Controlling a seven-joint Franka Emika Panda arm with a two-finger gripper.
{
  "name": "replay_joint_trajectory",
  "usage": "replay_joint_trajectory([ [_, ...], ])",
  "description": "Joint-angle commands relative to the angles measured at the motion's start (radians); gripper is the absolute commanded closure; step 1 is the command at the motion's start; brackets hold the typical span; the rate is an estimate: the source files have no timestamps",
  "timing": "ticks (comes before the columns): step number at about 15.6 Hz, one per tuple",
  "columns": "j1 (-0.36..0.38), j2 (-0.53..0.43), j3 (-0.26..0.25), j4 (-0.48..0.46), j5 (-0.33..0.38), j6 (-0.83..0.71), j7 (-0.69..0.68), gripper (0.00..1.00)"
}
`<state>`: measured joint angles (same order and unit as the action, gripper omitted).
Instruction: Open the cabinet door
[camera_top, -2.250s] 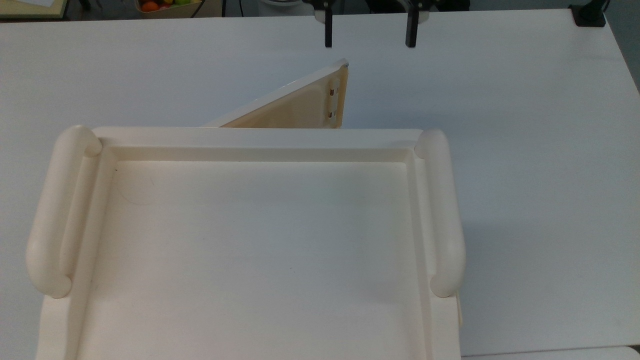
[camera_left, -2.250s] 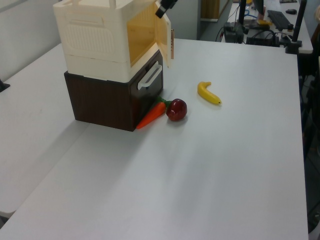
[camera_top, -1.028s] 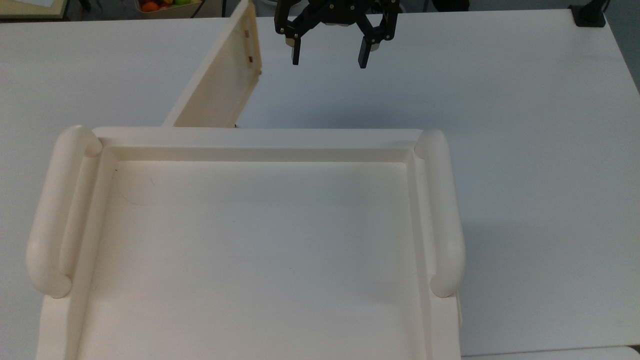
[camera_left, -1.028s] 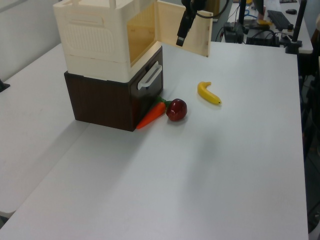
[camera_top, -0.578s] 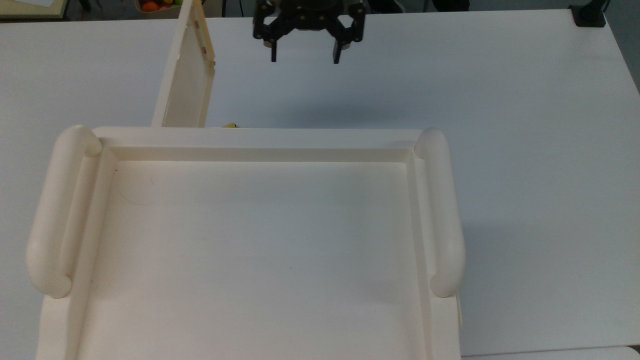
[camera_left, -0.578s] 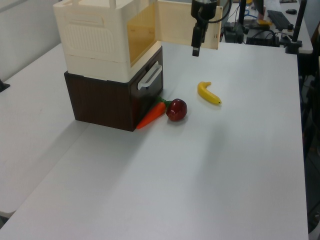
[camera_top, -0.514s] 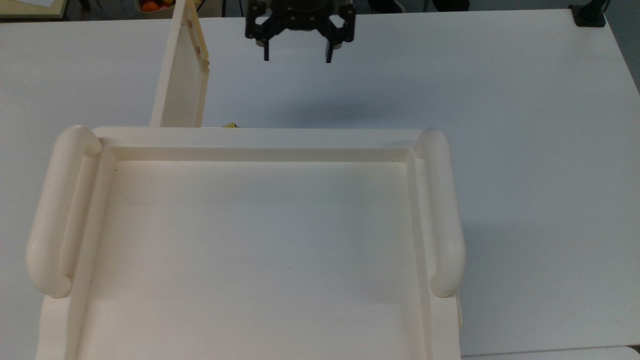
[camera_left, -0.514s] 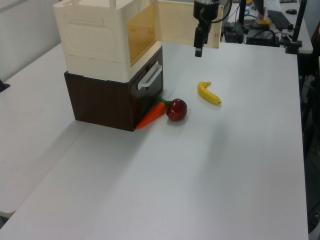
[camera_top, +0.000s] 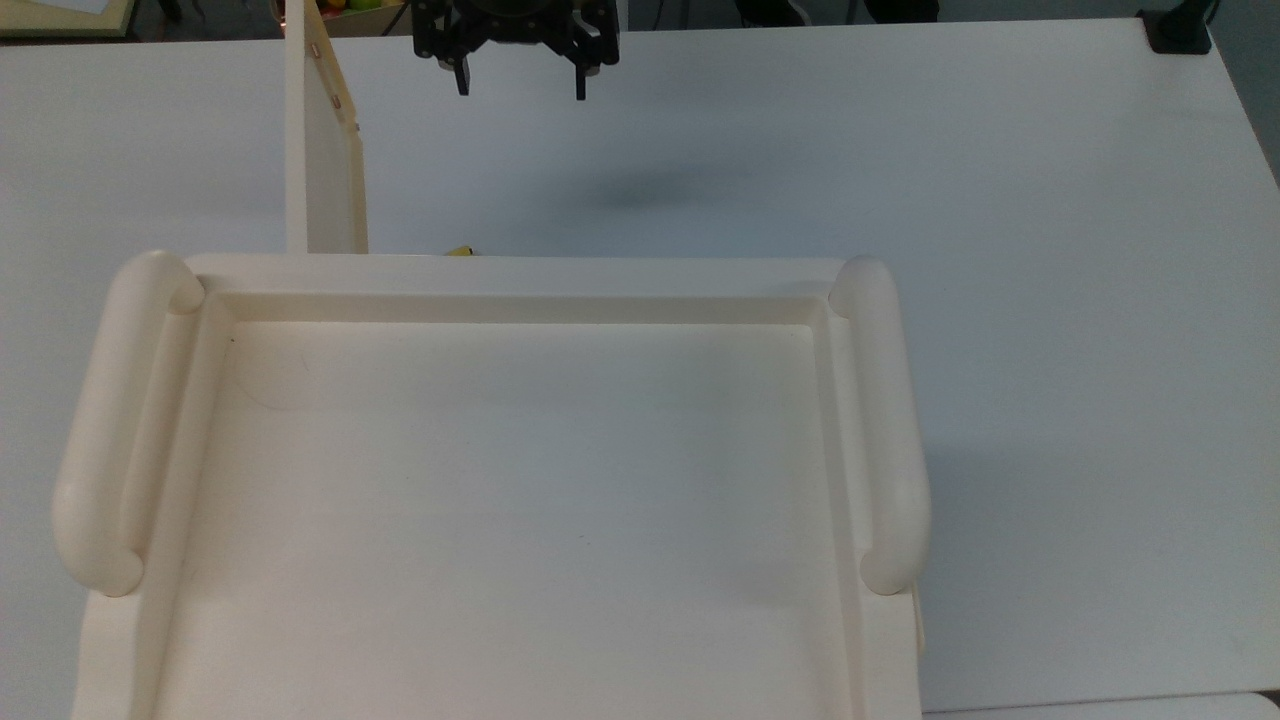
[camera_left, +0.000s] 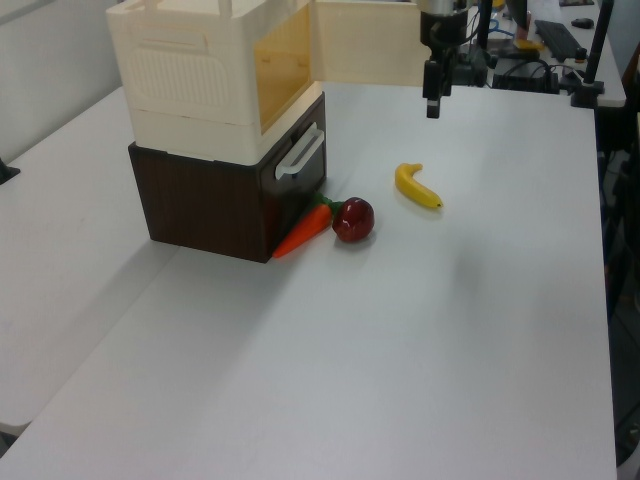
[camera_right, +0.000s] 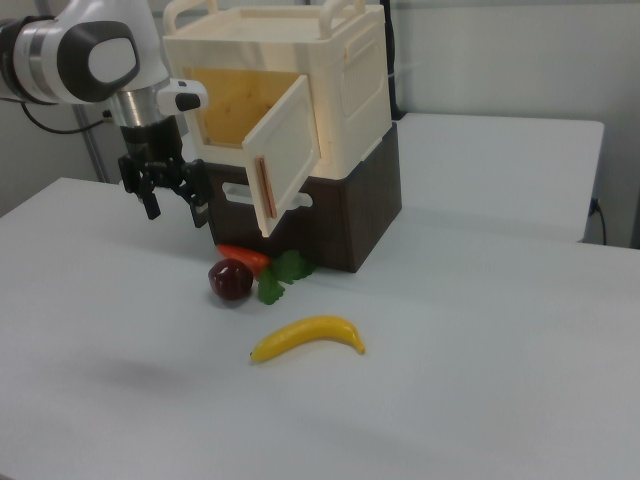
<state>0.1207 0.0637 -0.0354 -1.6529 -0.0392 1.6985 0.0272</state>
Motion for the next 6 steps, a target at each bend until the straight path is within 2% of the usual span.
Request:
replay_joint_trajectory([
  [1, 0.008, -0.059, -0.015, -0.061, 0.010, -0.011, -0.023, 0.00],
  [6, 0.008, -0.058, -0.017, -0.056, 0.004, -0.011, -0.026, 0.00],
])
